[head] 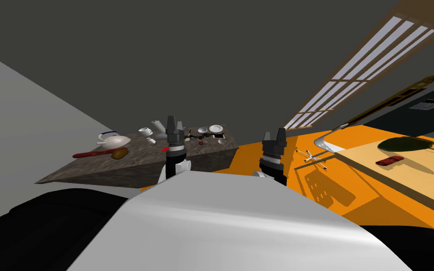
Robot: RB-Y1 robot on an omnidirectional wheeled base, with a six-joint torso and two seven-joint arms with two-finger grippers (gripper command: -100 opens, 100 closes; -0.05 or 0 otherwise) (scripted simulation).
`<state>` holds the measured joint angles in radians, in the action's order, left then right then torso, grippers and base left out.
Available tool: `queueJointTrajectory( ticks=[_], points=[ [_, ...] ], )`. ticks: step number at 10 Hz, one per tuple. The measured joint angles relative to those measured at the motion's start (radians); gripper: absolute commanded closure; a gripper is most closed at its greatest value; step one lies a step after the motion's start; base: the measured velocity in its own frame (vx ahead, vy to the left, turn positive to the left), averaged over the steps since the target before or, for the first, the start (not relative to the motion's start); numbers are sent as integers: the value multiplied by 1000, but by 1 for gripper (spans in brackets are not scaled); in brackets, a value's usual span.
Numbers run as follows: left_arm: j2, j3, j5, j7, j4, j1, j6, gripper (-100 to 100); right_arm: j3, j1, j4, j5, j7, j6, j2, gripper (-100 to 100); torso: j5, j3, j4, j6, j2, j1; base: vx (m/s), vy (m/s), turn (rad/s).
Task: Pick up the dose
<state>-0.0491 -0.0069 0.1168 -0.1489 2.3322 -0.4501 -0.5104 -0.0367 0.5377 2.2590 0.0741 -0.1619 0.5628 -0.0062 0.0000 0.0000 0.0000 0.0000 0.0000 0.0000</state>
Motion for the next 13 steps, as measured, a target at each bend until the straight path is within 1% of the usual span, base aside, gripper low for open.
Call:
queueJointTrajectory(
  ticks=[1, 3, 5, 6, 7, 8, 9, 10, 11, 12, 13],
  points=[
    [19, 5, 0, 1, -3, 1, 7, -100, 0, 0, 0, 0, 0, 0, 0, 0, 0, 0, 0, 0, 1, 1, -30, 17, -55],
    [71, 24, 2, 6, -8, 2, 41, -100, 0, 0, 0, 0, 0, 0, 0, 0, 0, 1, 0, 0, 2, 2, -39, 22, -58],
    [123, 55, 5, 10, -26, 23, 96, -100, 0, 0, 0, 0, 0, 0, 0, 0, 1, 2, 1, 0, 3, 2, -43, 27, -66],
    [136, 65, 5, 12, -33, 27, 114, -100, 0, 0, 0, 0, 0, 0, 0, 0, 1, 2, 1, 0, 3, 2, -30, 21, -54],
    [158, 86, 2, 17, -41, 33, 135, -100, 0, 0, 0, 0, 0, 0, 0, 0, 0, 1, 0, 0, 2, 2, -24, 14, -40],
    [166, 92, 3, 20, -37, 35, 158, -100, 0, 0, 0, 0, 0, 0, 0, 0, 0, 1, 0, 0, 2, 1, -34, 12, -79],
    [183, 106, 4, 22, -37, 38, 187, -100, 0, 0, 0, 0, 0, 0, 0, 0, 0, 1, 0, 0, 2, 1, -30, 14, -41],
    [188, 112, 5, 22, -39, 38, 207, -100, 0, 0, 0, 0, 0, 0, 0, 0, 0, 1, 0, 0, 2, 1, -35, 17, -83],
    [203, 130, 5, 24, -55, 47, 226, -100, 0, 0, 0, 0, 0, 0, 0, 0, 0, 1, 0, 0, 2, 2, -29, 16, -45],
    [211, 140, 5, 26, -59, 49, 246, -100, 0, 0, 0, 0, 0, 0, 0, 0, 0, 1, 0, 0, 2, 1, -33, 21, -108],
    [225, 156, 5, 29, -53, 48, 273, -100, 0, 0, 0, 0, 0, 0, 0, 0, 0, 1, 0, 0, 2, 2, -27, 21, -43]
  ],
)
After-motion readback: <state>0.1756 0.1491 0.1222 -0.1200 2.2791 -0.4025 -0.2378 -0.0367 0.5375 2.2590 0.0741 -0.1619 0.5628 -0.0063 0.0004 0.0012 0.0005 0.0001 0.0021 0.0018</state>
